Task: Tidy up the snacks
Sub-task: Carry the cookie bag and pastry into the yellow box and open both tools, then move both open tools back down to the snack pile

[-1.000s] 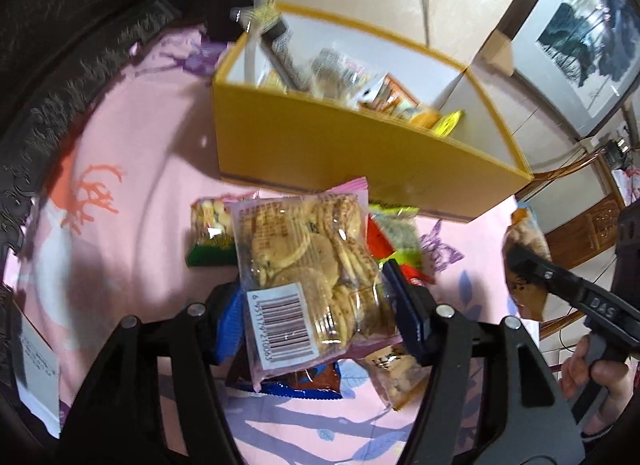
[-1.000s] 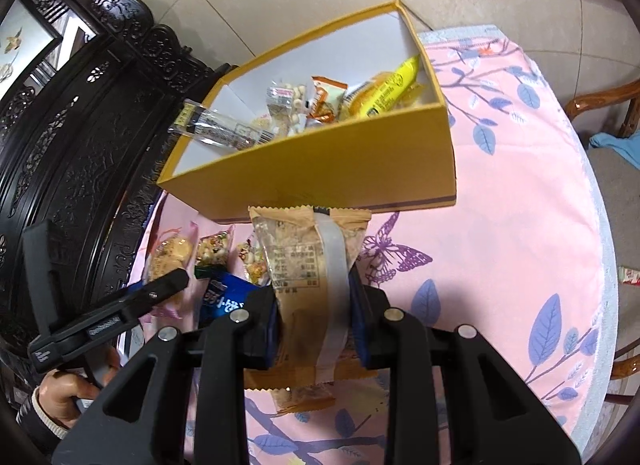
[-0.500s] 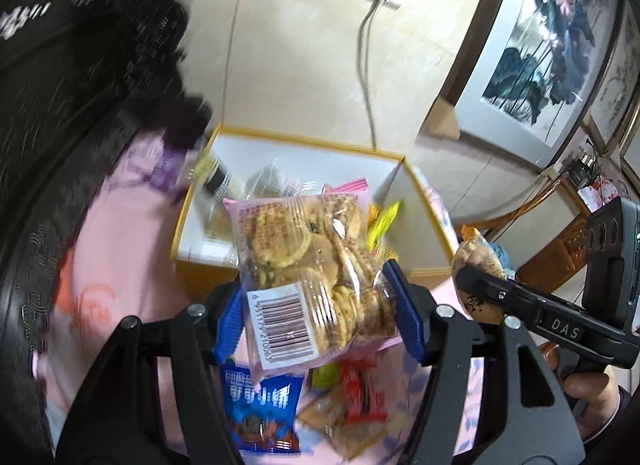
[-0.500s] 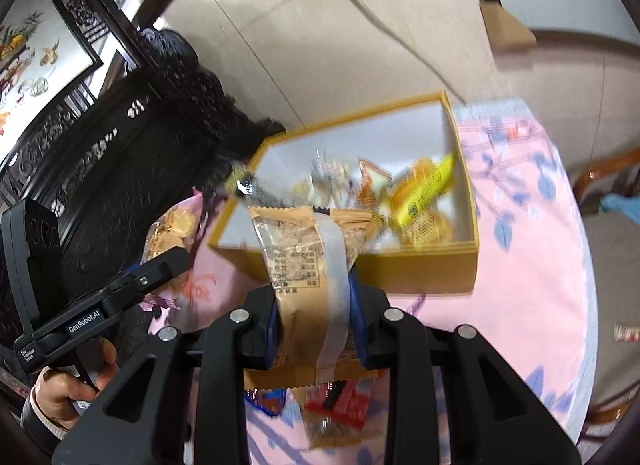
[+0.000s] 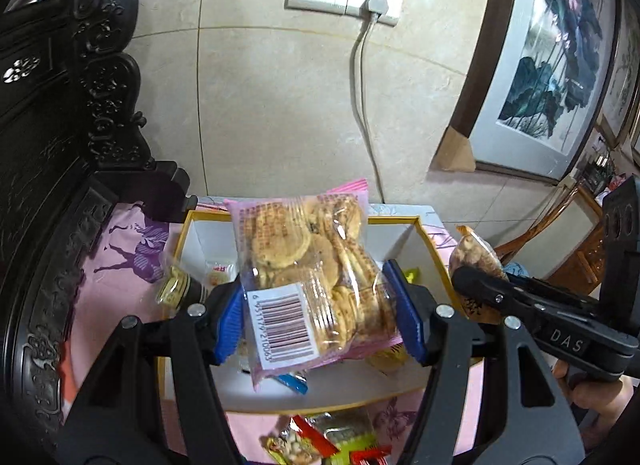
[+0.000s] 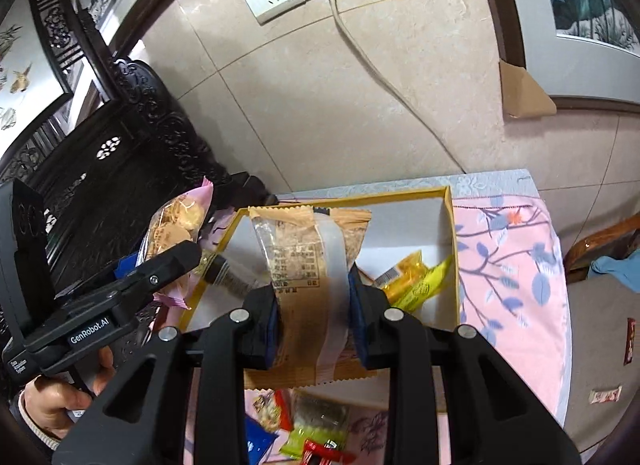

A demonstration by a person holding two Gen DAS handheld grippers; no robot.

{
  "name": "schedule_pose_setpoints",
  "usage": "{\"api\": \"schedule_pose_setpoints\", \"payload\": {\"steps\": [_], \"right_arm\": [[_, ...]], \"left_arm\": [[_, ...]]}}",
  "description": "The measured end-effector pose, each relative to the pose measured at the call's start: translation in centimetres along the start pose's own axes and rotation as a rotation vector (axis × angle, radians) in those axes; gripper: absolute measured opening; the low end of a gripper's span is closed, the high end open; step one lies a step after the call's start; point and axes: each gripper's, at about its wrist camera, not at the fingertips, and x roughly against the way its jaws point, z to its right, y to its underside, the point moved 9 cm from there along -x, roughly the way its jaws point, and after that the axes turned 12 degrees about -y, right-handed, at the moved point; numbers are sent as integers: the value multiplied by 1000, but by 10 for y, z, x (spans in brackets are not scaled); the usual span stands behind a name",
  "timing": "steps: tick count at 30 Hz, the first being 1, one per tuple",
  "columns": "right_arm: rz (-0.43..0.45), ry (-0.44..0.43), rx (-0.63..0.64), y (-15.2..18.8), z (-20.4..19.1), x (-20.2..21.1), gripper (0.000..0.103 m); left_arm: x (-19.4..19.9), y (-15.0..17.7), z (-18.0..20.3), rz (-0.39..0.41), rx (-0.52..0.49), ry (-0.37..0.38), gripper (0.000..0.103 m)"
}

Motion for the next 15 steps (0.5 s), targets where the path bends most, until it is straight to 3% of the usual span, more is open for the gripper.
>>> {"api": "schedule_pose_setpoints", "payload": {"steps": [3, 5, 6, 8, 15], "right_arm": [[-15, 7, 11, -4, 5, -11, 30], [-30, 30, 33, -5, 6, -18, 35], [-28, 58, 39, -5, 7, -18, 54], [14, 101, 40, -7, 9, -11, 70], [30, 53, 51, -6, 0, -4, 71]], "left_arm": [[-15, -2, -1, -20, -2, -17, 65], [-23, 0, -3, -41, 1, -38, 75], [-24, 0, -4, -45, 1, -58, 95], [-21, -3, -12, -15, -1, -145, 101], [-15, -3, -12, -10, 5, -126, 101]]}}
